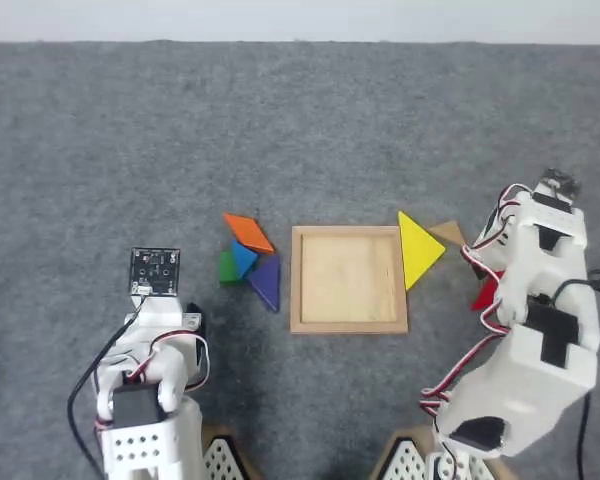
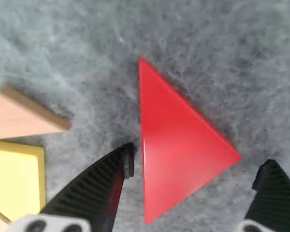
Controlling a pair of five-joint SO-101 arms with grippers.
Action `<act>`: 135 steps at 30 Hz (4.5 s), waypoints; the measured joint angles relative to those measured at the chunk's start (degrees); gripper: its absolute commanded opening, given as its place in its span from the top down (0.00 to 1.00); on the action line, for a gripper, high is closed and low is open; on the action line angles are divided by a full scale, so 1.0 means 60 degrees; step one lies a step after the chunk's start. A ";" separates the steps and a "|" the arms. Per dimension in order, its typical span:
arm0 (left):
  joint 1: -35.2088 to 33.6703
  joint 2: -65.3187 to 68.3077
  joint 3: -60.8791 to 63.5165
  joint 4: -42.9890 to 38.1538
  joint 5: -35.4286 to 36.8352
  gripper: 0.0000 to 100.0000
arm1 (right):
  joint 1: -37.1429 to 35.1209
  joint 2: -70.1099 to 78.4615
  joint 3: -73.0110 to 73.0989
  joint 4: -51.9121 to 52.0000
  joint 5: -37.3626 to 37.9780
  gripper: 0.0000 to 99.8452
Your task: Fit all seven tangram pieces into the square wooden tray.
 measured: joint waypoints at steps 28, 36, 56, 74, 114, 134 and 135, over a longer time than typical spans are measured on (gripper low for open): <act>0.0000 0.0000 0.0000 0.0000 0.0000 0.90 | -0.0747 -0.0440 0.0132 0.0088 0.0044 0.72; 0.0000 0.0000 0.0000 0.0000 0.0000 0.90 | -0.1289 -0.1773 0.0659 0.0117 0.0088 0.72; 0.0000 0.0000 0.0000 0.0000 0.0000 0.90 | -0.1026 -0.0205 0.0220 -0.0117 0.0557 0.64; 0.0000 0.0000 0.0000 0.0000 0.0000 0.90 | -0.0967 0.0630 -0.0718 -0.0117 0.0630 0.85; 0.0000 0.0000 0.0000 0.0000 0.0000 0.90 | -0.1524 -0.3751 0.1802 0.0864 0.2740 0.84; 0.0000 0.0000 0.0000 0.0000 0.0000 0.90 | -0.3018 -0.1773 0.2432 -0.0835 0.0586 0.70; 0.0000 0.0000 0.0000 0.0000 0.0000 0.90 | -0.3018 -0.1495 0.2212 -0.0835 0.0571 0.70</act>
